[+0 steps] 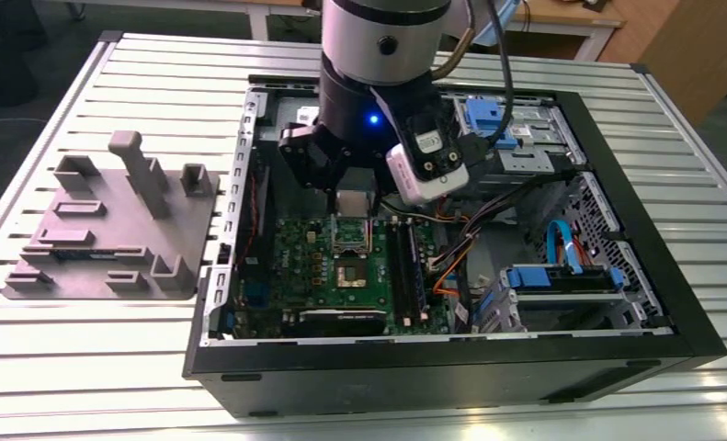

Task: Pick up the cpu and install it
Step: 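Place the cpu into insertion slot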

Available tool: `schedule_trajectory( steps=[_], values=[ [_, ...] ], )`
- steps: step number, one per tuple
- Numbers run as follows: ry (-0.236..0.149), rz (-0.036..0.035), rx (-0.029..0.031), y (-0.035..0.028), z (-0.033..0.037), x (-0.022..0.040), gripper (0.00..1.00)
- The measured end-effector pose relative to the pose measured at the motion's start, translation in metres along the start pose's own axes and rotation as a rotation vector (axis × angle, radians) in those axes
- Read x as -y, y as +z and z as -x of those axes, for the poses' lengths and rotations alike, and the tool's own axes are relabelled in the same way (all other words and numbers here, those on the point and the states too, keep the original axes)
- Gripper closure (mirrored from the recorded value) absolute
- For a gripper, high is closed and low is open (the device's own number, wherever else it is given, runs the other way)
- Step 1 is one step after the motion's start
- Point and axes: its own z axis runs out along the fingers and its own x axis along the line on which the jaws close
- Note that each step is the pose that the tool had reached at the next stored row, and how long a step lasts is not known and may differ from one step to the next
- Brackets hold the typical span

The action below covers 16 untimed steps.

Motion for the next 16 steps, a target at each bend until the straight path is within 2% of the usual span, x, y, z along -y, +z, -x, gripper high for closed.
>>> schedule_trajectory(
  steps=[6, 16],
  values=[
    [0.000, 0.0005, -0.0001, 0.0110, 0.0006, -0.0031, 0.53],
    [0.000, 0.0007, -0.0001, 0.0292, 0.0011, -0.0024, 0.53]
  ],
)
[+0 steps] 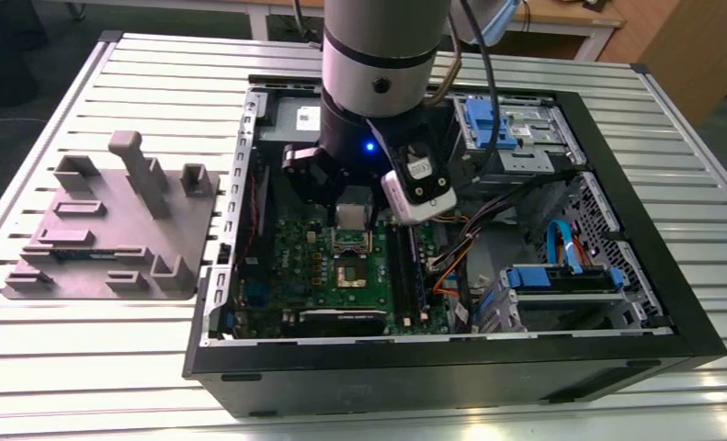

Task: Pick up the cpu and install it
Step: 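Place the cpu into insertion slot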

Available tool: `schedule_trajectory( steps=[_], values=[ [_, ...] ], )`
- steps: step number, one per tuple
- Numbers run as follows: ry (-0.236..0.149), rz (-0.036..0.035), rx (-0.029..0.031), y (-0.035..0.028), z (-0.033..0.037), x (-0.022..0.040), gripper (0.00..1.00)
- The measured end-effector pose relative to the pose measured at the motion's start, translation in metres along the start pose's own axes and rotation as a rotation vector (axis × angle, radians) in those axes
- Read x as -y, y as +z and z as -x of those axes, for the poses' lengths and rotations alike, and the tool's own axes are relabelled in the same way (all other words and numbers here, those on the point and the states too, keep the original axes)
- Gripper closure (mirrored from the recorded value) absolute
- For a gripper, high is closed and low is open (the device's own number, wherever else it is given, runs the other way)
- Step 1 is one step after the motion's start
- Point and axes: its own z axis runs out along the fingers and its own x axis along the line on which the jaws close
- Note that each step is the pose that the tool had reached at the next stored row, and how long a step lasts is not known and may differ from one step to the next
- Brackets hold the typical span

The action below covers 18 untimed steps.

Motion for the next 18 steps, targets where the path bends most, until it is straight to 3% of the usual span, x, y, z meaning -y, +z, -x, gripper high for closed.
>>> schedule_trajectory(
  steps=[2, 9, 18],
  values=[
    [0.000, 0.0009, 0.0000, 0.0031, 0.0004, 0.0002, 0.53],
    [0.000, -0.0002, -0.0001, 0.0031, 0.0004, 0.0003, 0.53],
    [-0.003, -0.0003, -0.0007, 0.0185, 0.0022, 0.0046, 0.53]
  ],
)
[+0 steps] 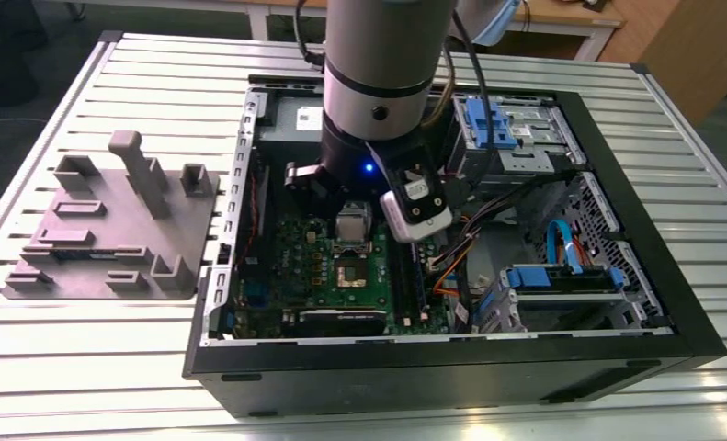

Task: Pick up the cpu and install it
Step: 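Place the cpu into insertion slot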

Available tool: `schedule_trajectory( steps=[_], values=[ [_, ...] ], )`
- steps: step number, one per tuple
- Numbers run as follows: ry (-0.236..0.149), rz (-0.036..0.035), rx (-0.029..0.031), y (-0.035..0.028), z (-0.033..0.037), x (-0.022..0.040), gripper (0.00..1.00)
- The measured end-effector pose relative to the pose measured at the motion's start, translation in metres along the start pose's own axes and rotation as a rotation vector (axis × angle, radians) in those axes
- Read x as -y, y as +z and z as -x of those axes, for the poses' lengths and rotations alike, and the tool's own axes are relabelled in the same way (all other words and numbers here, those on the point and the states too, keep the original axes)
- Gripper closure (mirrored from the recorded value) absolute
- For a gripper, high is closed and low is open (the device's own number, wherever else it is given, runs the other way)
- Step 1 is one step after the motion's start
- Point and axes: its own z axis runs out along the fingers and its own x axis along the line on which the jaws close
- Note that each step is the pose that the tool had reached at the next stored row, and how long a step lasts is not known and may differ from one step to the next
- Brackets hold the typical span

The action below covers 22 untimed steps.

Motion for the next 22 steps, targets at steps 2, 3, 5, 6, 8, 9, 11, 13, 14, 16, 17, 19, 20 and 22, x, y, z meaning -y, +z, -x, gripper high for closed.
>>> schedule_trajectory(
  steps=[2, 3, 5, 6, 8, 9, 11, 13, 14, 16, 17, 19, 20, 22],
  values=[
    [0.000, 0.0000, 0.0000, 0.0036, 0.0054, 0.0004, 0.53],
    [0.000, 0.0000, 0.0000, 0.0053, 0.0077, 0.0004, 0.53],
    [0.000, 0.0001, 0.0000, 0.0084, 0.0100, 0.0005, 0.53],
    [0.000, 0.0001, 0.0001, 0.0095, 0.0104, 0.0005, 0.53],
    [0.000, -0.0002, 0.0000, 0.0100, 0.0105, 0.0005, 0.53],
    [0.000, -0.0003, 0.0000, 0.0100, 0.0105, 0.0005, 0.53],
    [0.000, -0.0004, 0.0000, 0.0100, 0.0105, 0.0006, 0.53],
    [0.000, -0.0055, 0.0002, 0.0101, 0.0106, 0.0005, 0.53],
    [0.000, -0.0056, 0.0002, 0.0101, 0.0106, 0.0005, 0.53],
    [0.000, -0.0057, 0.0002, 0.0101, 0.0106, 0.0005, 0.53],
    [0.000, -0.0058, 0.0002, 0.0101, 0.0106, 0.0005, 0.53],
    [0.000, -0.0059, 0.0002, 0.0101, 0.0106, 0.0005, 0.53],
    [0.000, -0.0060, 0.0002, 0.0101, 0.0106, 0.0005, 0.53],
    [0.000, -0.0061, 0.0002, 0.0101, 0.0106, 0.0005, 0.53]
  ],
)
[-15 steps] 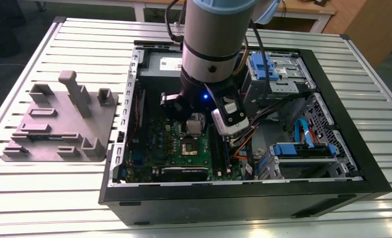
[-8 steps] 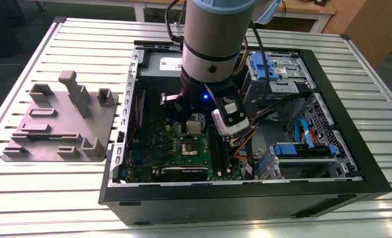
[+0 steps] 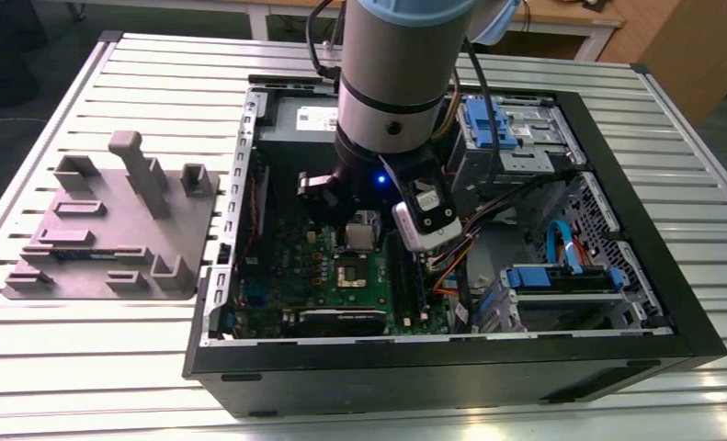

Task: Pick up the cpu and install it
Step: 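Place the cpu into insertion slot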

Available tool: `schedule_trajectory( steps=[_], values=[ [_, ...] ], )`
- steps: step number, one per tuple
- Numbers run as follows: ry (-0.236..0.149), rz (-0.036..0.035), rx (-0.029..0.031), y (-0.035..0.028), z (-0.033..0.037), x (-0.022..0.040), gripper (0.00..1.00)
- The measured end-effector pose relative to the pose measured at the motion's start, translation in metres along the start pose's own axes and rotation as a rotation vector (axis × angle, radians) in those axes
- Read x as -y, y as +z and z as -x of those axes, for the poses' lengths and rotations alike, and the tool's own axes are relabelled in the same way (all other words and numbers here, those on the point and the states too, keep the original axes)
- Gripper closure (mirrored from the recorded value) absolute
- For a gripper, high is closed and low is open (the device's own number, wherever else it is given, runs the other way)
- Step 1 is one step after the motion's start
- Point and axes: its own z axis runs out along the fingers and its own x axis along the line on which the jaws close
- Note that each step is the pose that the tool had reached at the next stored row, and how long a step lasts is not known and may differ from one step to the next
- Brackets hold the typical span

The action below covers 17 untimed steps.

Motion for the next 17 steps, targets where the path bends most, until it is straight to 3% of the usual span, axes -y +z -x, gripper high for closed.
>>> schedule_trajectory(
  steps=[9, 14, 17],
  values=[
    [0.000, -0.0064, 0.0002, 0.0092, 0.0005, 0.0031, 0.53],
    [-0.076, -0.0089, -0.0027, 0.0200, 0.0011, 0.0036, 0.53],
    [-0.073, -0.0085, -0.0026, 0.0273, 0.0013, 0.0047, 0.53]
  ],
)
